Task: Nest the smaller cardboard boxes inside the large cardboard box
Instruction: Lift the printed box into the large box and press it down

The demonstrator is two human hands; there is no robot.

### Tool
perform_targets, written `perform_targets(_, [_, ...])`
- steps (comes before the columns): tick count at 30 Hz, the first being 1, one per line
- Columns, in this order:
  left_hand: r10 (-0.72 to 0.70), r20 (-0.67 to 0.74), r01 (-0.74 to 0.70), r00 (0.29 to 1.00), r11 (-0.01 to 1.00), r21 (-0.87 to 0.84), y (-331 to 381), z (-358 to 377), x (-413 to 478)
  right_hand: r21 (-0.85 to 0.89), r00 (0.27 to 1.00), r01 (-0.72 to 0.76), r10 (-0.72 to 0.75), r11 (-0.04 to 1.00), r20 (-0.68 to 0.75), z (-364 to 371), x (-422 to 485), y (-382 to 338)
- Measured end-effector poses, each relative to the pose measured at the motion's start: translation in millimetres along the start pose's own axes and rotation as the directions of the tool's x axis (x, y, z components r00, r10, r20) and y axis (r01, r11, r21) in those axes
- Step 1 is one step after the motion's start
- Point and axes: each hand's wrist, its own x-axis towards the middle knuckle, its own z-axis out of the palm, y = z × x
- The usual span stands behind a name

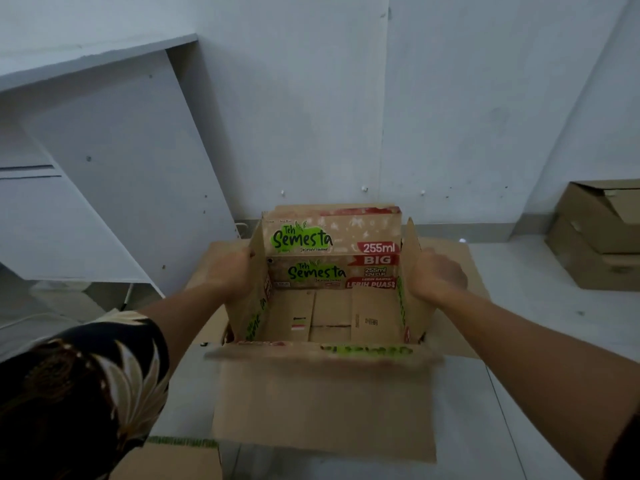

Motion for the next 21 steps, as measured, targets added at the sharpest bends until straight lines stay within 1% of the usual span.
perform_targets(2, [-0.025,0.037,0.026,0.999,1.0,-0.014,0,13,2,-0.031,1.0,0.015,-0.015,0.999,0.008,13,3,-1])
perform_targets(5, [-0.063,0.035,0.063,0.997,0.998,-0.009,-2,33,3,-0.066,0.999,0.035,-0.036,0.997,-0.01,31,7,2])
perform_targets(8, [-0.069,0.019,0.068,0.997,0.997,0.032,-3,54,0,-0.122,0.992,0.099,-0.107,0.988,-0.059,49,9,6])
perform_targets(10, [-0.037,0.01,0.035,0.999,0.988,0.152,-3,68,-4,-0.174,0.984,0.147,-0.162,0.974,-0.078,58,9,8])
perform_targets(12, [0.017,0.02,-0.022,1.0,0.956,0.294,0,78,-7,-0.251,0.977,0.19,-0.209,0.949,-0.052,64,9,8])
perform_targets(14, [0.057,0.035,-0.066,0.998,0.912,0.404,5,85,-8,-0.358,0.968,0.235,-0.251,0.904,0.0,68,10,7])
perform_targets(17, [0.114,0.062,-0.13,0.991,0.823,0.553,9,95,-7,-0.46,0.954,0.28,-0.296,0.843,0.039,72,10,5])
perform_targets(19, [0.154,0.077,-0.168,0.985,0.762,0.625,8,102,-5,-0.522,0.949,0.293,-0.31,0.801,0.057,77,8,5])
perform_targets(21, [0.171,0.075,-0.178,0.982,0.74,0.649,8,105,-4,-0.569,0.941,0.31,-0.331,0.762,0.071,82,7,6])
